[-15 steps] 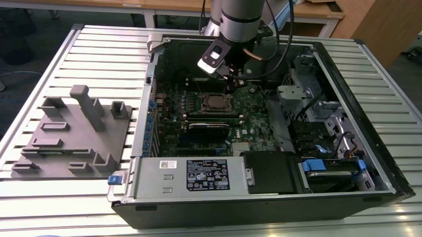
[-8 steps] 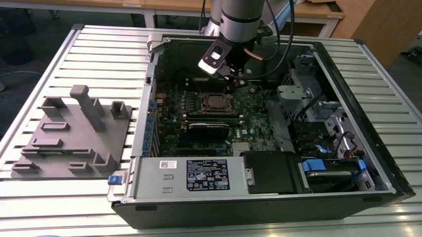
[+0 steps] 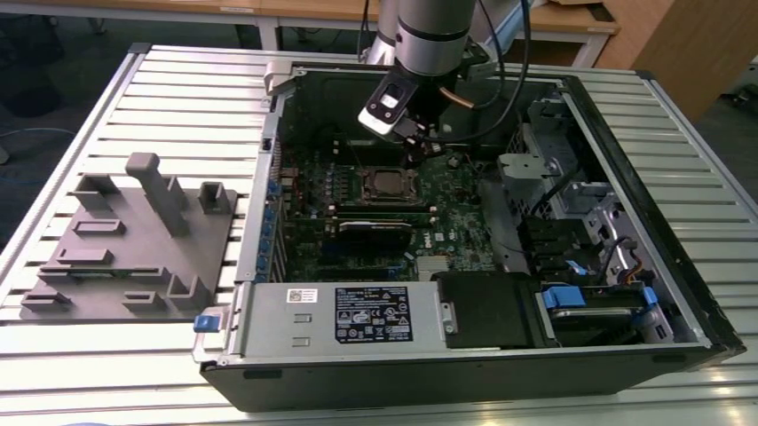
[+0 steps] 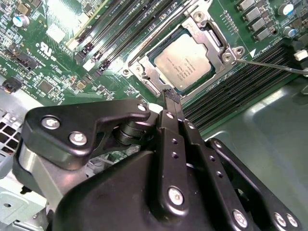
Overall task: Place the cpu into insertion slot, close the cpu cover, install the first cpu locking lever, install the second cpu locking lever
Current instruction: 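Close the cpu cover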
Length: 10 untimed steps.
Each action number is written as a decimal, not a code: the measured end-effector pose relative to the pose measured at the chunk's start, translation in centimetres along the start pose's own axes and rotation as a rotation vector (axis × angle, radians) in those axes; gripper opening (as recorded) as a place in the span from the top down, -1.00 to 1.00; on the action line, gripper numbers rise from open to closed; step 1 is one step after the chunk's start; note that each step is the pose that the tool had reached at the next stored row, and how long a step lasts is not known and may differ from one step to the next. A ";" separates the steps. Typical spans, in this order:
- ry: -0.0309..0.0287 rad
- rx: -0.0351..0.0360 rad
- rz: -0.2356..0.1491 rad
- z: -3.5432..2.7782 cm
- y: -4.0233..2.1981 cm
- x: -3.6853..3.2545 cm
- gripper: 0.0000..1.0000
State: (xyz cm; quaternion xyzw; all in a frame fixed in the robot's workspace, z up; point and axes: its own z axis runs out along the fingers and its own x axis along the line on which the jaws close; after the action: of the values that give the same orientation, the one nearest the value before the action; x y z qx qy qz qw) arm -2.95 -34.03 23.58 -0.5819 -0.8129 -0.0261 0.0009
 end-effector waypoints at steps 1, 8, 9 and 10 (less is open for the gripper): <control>0.0002 0.0002 -0.005 0.00 0.00 0.00 0.79; 0.0012 0.0009 -0.029 0.00 0.00 0.00 0.79; 0.0012 0.0010 -0.029 0.00 0.00 0.00 0.79; 0.0012 0.0009 -0.029 0.00 0.00 0.00 0.79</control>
State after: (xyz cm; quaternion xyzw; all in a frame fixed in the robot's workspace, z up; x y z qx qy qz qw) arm -2.95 -34.03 23.58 -0.5700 -0.8212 -0.0260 0.0013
